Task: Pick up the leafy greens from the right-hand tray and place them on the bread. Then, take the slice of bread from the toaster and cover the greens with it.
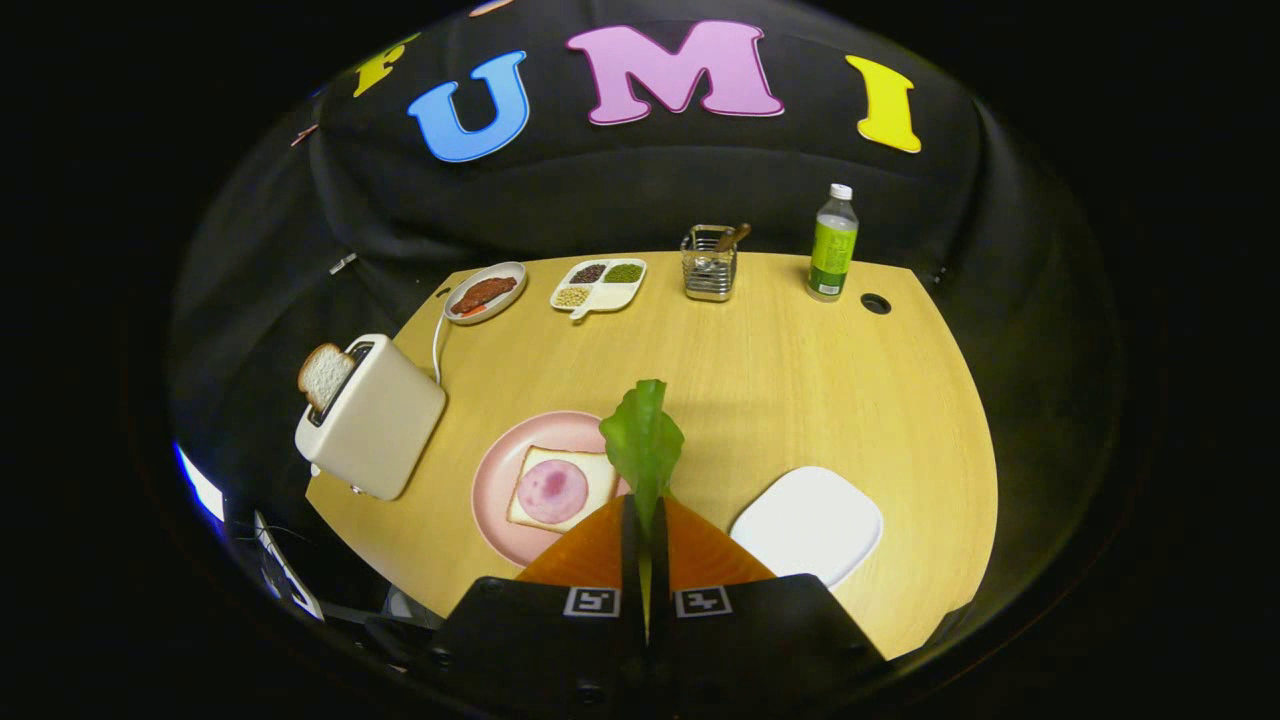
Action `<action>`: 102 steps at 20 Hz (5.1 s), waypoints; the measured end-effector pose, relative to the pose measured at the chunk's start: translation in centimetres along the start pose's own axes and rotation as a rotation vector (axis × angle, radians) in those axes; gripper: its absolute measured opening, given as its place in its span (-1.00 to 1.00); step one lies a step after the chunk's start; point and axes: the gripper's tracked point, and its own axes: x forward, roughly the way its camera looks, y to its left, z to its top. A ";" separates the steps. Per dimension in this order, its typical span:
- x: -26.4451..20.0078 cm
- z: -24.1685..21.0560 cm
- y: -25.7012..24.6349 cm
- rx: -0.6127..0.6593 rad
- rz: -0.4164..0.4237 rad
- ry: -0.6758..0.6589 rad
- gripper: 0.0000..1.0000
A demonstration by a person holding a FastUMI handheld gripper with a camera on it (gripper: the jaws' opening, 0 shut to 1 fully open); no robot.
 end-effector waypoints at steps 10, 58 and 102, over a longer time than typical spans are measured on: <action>6.6 -1.7 8.2 -0.027 0.039 0.075 -0.89; 2.0 7.6 39.3 -0.503 0.349 -0.327 0.96; 4.8 15.2 35.8 -0.203 0.221 -0.268 -0.77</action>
